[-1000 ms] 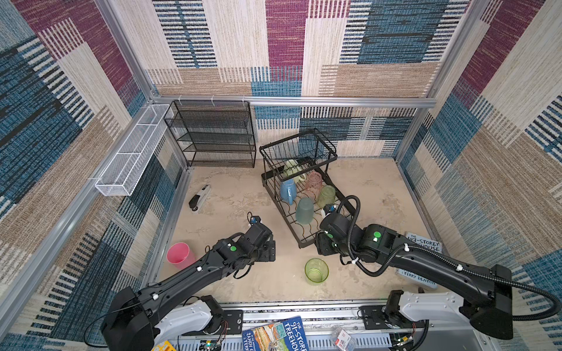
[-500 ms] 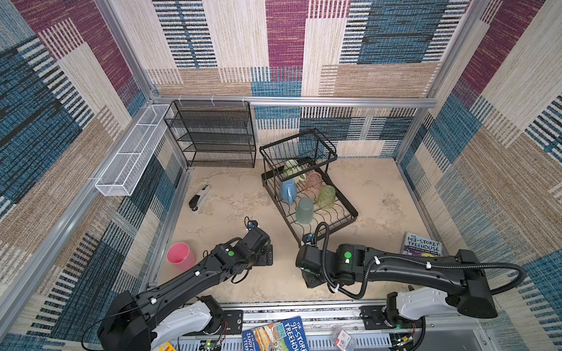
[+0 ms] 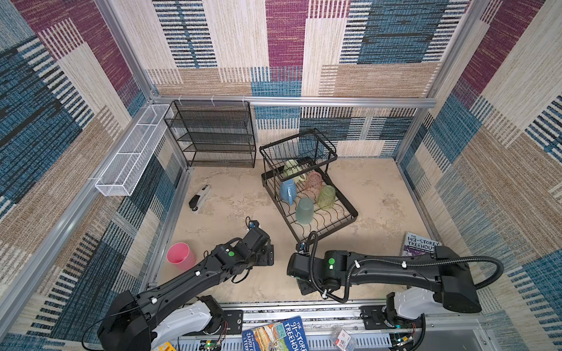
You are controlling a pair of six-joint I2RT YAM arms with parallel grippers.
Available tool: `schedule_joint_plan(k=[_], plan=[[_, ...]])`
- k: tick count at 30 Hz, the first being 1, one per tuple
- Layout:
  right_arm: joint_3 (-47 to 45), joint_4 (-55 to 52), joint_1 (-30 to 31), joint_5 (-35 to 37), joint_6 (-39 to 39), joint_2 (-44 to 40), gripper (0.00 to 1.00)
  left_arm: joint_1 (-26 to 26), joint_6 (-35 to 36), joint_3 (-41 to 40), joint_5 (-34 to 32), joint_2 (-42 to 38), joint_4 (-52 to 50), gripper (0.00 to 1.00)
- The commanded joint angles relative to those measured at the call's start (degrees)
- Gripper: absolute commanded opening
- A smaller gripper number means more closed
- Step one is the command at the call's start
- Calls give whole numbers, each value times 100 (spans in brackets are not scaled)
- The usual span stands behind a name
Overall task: Load cups into a dish rack
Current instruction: Pick up the cup from the bottom-center of the table.
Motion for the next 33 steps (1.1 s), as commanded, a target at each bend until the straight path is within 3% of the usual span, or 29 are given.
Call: schedule_joint_plan(k=[1,13,23,33], plan=[[8,115,2,152,37,74,38,-1,59,-11,44,-8,99,89],[394,-236,-125,735,-263,45,9,-1,-66,123,283,-63,86,89],[844,-97,-258,1163,-836,-239,0,17,-457,255,702,-398,7,89],[806,830,-737,1189,-1684,-697,0,249,-1316,339,1359,-911,196,89]])
